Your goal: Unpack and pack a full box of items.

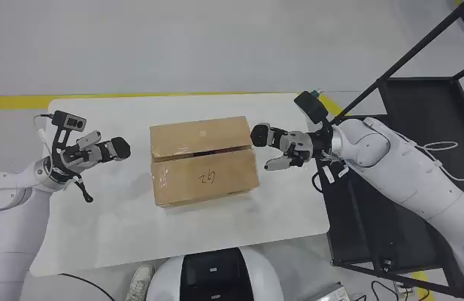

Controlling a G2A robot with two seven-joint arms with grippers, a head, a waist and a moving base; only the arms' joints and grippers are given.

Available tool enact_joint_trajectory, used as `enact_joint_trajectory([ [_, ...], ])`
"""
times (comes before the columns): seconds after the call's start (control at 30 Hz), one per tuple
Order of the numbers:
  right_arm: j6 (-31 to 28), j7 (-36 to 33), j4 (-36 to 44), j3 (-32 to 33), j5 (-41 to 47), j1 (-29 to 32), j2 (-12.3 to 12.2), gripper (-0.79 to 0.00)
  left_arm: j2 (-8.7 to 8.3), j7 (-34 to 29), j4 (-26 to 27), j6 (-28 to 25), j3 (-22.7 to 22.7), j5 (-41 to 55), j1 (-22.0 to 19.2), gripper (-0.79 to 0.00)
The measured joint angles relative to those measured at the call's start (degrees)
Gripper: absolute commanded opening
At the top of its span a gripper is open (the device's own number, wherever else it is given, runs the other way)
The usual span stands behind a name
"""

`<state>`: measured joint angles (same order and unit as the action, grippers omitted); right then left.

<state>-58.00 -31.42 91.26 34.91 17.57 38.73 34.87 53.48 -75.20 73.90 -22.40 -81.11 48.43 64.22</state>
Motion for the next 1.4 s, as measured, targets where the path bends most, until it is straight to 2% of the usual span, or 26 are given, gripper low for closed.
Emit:
enact_joint_trajectory([
  [0.83, 0.66, -0.25, 0.01, -0.17, -0.22, 0.33, 0.07, 0.0, 0.0, 0.0, 0.0, 0.0, 0.0, 0.0, 0.0, 0.0],
  [0.93, 2.98, -3.03, -0.61, -1.28, 1.92, 0.84, 0.61, 0.0, 0.0, 0.0, 0.0, 0.0, 0.0, 0.0, 0.0, 0.0],
  [1.27, 8.4, -23.3, -13.65, -6.18, 26.14, -3.01, 4.82, 0.0, 0.0, 0.0, 0.0, 0.0, 0.0, 0.0, 0.0, 0.0],
  [1.4, 11.43, -26.29, -18.86, -7.0, 29.4, -4.11, 6.54, 0.0, -0.1, 0.47, 1.22, -0.21, -0.54, -0.7, 0.82, 0.0],
])
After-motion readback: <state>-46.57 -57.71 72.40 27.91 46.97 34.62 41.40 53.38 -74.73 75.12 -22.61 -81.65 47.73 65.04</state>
